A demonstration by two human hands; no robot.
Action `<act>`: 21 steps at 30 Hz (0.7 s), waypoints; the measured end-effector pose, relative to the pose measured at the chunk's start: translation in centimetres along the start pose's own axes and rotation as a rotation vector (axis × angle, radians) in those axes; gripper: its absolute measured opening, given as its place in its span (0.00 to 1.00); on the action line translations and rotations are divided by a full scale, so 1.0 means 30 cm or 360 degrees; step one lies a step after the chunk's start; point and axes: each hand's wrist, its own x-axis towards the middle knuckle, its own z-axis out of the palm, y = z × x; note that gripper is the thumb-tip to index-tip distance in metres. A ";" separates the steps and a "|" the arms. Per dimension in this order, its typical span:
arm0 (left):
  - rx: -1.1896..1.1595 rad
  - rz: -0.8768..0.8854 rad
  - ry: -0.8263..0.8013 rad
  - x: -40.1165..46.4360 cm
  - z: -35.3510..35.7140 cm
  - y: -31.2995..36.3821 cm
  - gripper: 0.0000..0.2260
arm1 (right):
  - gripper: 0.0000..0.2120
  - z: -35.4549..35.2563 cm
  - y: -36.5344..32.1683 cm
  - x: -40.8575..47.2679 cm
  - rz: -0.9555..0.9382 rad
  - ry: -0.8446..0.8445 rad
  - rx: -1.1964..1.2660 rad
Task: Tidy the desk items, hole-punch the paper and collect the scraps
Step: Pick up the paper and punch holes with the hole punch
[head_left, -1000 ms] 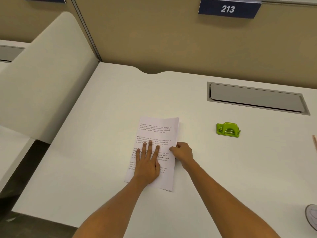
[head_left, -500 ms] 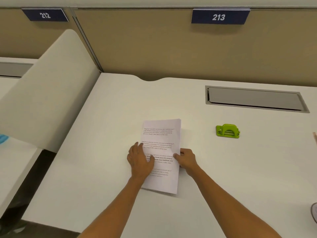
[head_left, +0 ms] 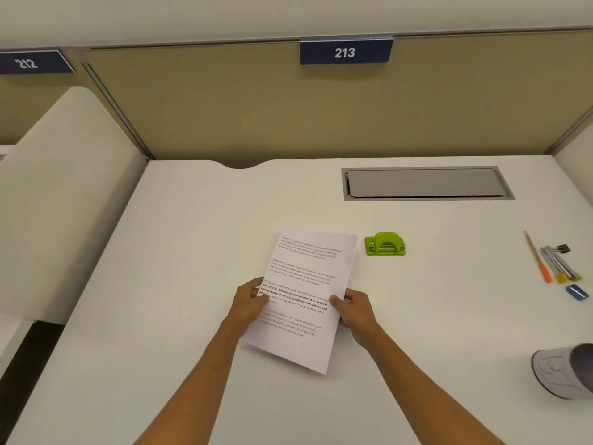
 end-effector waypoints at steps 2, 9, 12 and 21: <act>0.0023 0.0036 -0.0077 0.010 0.037 0.021 0.23 | 0.07 -0.042 -0.015 -0.031 0.0017 -0.0011 0.0137; 0.0126 0.0151 -0.0444 0.073 0.174 0.120 0.24 | 0.09 -0.232 -0.004 -0.113 0.0032 0.0099 0.0524; 0.0252 0.0201 -0.0622 0.107 0.250 0.179 0.24 | 0.06 -0.281 0.032 -0.160 0.0072 0.0247 0.0688; 0.1024 0.0256 -0.0903 0.237 0.483 0.344 0.20 | 0.06 -0.270 0.188 -0.265 0.0173 0.0706 0.1170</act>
